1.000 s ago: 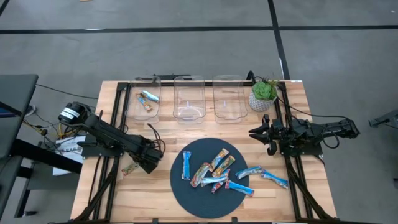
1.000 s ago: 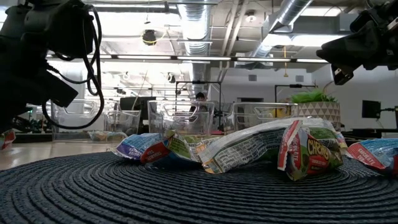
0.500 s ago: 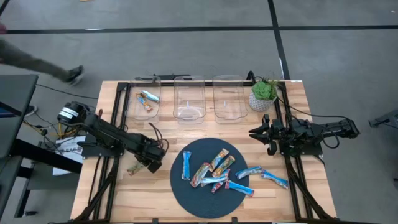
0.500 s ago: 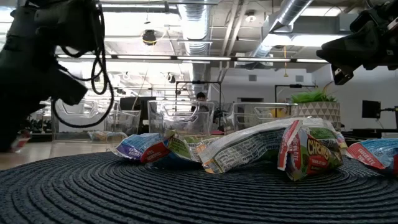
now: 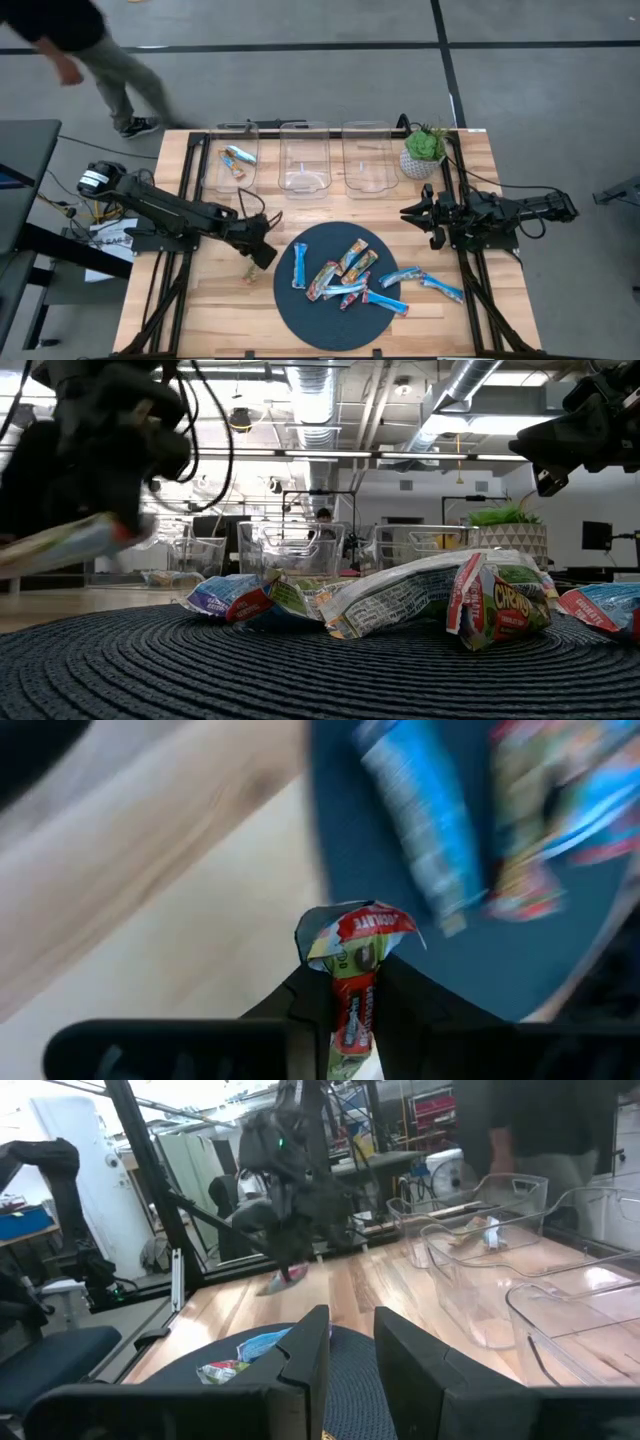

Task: Pick and place Granola Bars by type
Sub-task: Put the red granola bar into the middle transparent bin

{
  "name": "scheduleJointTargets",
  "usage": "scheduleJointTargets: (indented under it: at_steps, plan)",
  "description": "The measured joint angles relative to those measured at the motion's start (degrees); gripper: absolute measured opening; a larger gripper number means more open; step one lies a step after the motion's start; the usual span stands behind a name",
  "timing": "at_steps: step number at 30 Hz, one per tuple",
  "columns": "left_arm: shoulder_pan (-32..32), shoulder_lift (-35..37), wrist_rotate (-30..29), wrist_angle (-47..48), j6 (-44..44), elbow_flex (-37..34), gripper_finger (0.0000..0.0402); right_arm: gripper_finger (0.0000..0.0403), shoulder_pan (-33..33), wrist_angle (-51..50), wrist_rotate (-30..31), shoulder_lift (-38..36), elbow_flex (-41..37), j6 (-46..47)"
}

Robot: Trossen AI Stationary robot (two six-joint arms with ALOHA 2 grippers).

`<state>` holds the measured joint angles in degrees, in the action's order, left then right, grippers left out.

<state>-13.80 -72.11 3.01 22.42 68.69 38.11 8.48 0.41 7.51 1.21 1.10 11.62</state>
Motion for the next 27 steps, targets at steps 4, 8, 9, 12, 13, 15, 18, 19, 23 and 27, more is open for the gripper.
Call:
scheduleJointTargets:
  at_steps: [4, 8, 9, 12, 13, 15, 18, 19, 23, 27]
  plan:
    - [2.2, 3.1, -3.5, -6.4, -0.3, 0.0, 0.0046, 0.0077, 0.0, 0.0, 0.0, 0.0, 0.0, 0.0]
    - [4.8, 5.6, -7.3, -14.2, -0.5, 0.0, 0.0046, 0.0077, 0.0, 0.0, 0.0, 0.0, 0.0, 0.0]
    - [5.5, 6.0, -8.3, -16.4, -0.8, 0.0, 0.0046, 0.0077, 0.0, 0.0, 0.0, 0.0, 0.0, 0.0]
    - [7.9, 7.0, -10.8, -23.8, -2.1, 0.0, 0.0046, 0.0077, 0.0, 0.0, 0.0, 0.0, 0.0, 0.0]
    - [8.8, 7.1, -11.2, -26.6, -2.3, 0.0, 0.0046, 0.0077, 0.0, 0.0, 0.0, 0.0, 0.0, 0.0]
    - [10.7, 7.1, -11.4, -32.5, -3.1, 0.0, 0.0046, 0.0077, 0.0, 0.0, 0.0, 0.0, 0.0, 0.0]
    - [13.3, 7.1, -10.6, -40.5, -4.4, 0.0, 0.0046, 0.0077, 0.0, 0.0, 0.0, 0.0, 0.0, 0.0]
    - [14.2, 7.1, -10.1, -42.3, -4.6, 0.0, 0.0046, 0.0077, 0.0, 0.0, 0.0, 0.0, 0.0, 0.0]
    - [16.8, 7.1, -7.6, -47.4, -4.6, 0.0, 0.0046, 0.0077, 0.0, 0.0, 0.0, 0.0, 0.0, 0.0]
    - [18.6, 7.0, -4.5, -48.6, -5.4, 0.0, 0.0046, 0.0077, 0.0, 0.0, 0.0, 0.0, 0.0, 0.0]
